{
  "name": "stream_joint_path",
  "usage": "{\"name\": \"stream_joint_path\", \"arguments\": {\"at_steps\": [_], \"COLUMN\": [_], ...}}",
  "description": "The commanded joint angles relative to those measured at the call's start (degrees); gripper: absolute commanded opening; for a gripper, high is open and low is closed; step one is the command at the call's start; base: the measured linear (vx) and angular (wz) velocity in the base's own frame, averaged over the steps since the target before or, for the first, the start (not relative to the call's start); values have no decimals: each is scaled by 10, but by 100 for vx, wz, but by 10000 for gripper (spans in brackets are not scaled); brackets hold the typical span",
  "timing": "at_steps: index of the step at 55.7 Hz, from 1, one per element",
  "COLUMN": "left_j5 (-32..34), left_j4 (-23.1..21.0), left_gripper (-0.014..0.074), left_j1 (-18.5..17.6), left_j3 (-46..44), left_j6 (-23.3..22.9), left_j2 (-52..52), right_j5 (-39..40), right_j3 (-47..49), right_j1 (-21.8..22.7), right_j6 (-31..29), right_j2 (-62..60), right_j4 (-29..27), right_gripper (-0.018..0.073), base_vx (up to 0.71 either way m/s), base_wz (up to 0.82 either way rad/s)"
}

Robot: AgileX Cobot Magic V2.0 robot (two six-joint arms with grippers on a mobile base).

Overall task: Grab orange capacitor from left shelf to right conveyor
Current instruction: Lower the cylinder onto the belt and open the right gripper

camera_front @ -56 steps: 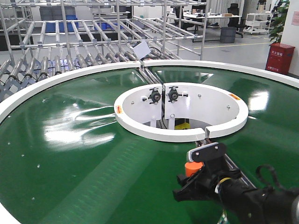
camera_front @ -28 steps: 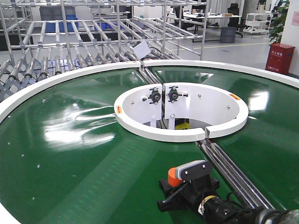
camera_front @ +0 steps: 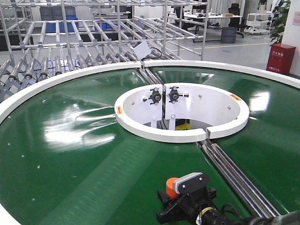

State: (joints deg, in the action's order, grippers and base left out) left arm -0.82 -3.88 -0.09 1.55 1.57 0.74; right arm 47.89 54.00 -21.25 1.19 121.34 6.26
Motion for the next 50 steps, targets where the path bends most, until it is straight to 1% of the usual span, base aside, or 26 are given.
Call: {"name": "stream_joint_path", "arguments": {"at_steps": [1,6,19,26,31,33,40,45,50], "left_j5": [47,47,47,47,47,47,47,47,47], "left_j4": [-4,-4,-4,-4,-4,-4,-4,-4,-4], "left_gripper": [-6,-6,-6,-6,-6,-6,-6,-6,-6], "left_j1": [-3,-3,-3,-3,-3,-3,-3,-3,-3], "left_j3": [19,19,19,19,19,19,19,19,19], "left_j6": [-1,-1,-1,-1,-1,-1,-1,-1,-1], "left_j2": [7,7,7,7,7,7,7,7,7], "right_j5": [41,34,1,-64,-173,-244,-429,-559,-662], "right_j3": [14,14,14,14,14,14,14,14,14], "right_j1": [1,1,1,1,1,1,1,1,1], "right_j6": [-12,-12,-12,-8,12,22,53,53,43], "right_j2": [-27,-27,-41,-88,-140,-168,-266,-338,-400], "right_j4": [3,3,3,6,8,12,16,16,16], "right_gripper": [475,521,675,711,710,708,702,692,676], "base_vx": [0,0,0,0,0,0,0,0,0], "base_wz": [0,0,0,0,0,0,0,0,0]}}
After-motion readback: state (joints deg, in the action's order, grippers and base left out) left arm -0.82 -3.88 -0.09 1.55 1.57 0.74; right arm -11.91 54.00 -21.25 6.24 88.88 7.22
